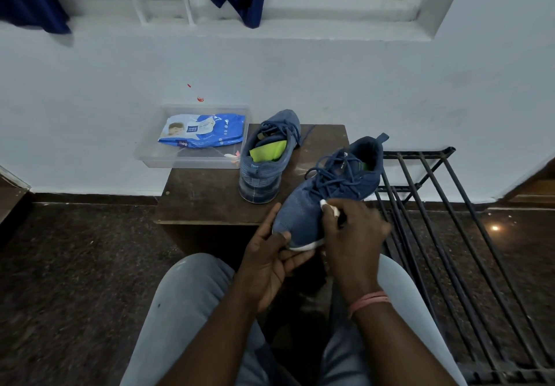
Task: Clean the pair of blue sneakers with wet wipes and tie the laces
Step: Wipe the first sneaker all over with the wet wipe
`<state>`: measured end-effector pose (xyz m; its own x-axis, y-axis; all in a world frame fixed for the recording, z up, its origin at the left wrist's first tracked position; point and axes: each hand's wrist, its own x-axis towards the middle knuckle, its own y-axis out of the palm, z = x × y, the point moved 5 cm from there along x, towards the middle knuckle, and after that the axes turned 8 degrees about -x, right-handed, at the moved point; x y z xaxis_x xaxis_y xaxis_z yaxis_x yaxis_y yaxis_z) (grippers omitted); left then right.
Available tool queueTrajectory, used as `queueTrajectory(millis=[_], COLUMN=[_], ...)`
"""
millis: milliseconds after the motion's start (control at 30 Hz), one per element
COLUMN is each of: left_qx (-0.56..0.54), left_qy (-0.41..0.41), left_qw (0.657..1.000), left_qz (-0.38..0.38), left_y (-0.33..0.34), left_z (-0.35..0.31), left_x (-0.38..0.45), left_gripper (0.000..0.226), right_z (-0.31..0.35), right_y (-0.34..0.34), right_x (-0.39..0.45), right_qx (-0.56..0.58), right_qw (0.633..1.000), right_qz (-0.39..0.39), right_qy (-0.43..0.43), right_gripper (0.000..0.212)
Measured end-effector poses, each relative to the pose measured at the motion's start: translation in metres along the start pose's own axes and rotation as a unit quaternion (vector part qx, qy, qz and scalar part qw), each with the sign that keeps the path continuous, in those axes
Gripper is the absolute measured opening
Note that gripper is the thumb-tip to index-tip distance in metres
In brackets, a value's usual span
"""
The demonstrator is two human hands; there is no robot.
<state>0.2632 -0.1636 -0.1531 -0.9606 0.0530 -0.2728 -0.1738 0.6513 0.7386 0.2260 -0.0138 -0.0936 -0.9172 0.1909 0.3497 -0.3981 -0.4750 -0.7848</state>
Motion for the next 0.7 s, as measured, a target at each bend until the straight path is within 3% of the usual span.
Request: queueTrajectory(millis=[200,367,500,567,700], left_qx=[-0.019,-0.020,-0.023,-0.027,-0.014], left_qy=[-0.004,0.004,0.002,0.003,-0.005], left_qw=[1.000,1.000,1.000,1.000,1.000], left_qz=[-0.009,-0.014,-0.003,0.000,0.000], left_y=[-0.013,-0.011,-0.014,-0.017,-0.012], left_z=[0.002,0.004,0.004,0.004,0.005], left_x=[0.005,0.005,0.004,0.005,0.005], left_gripper=[0.069,0.071,0.067,0.068,0.069], right_z=[0.035,0.000,0.031,0.030,0.002], right_y=[0.011,-0.002,0.012,0.014,-0.001], right_x=[-0.036,-0.001,-0.037,-0.036,-0.006], right_qx=[0.031,0.026,0.066,0.049,0.037], right_qw=[0.987,1.000,0.987,0.984,0.999], right_qz=[0.106,-0.005,0.095,0.108,0.001], right_qy=[-0.115,0.012,-0.108,-0.131,-0.007], right_gripper=[0.007,0.008,0.009,0.010,0.006])
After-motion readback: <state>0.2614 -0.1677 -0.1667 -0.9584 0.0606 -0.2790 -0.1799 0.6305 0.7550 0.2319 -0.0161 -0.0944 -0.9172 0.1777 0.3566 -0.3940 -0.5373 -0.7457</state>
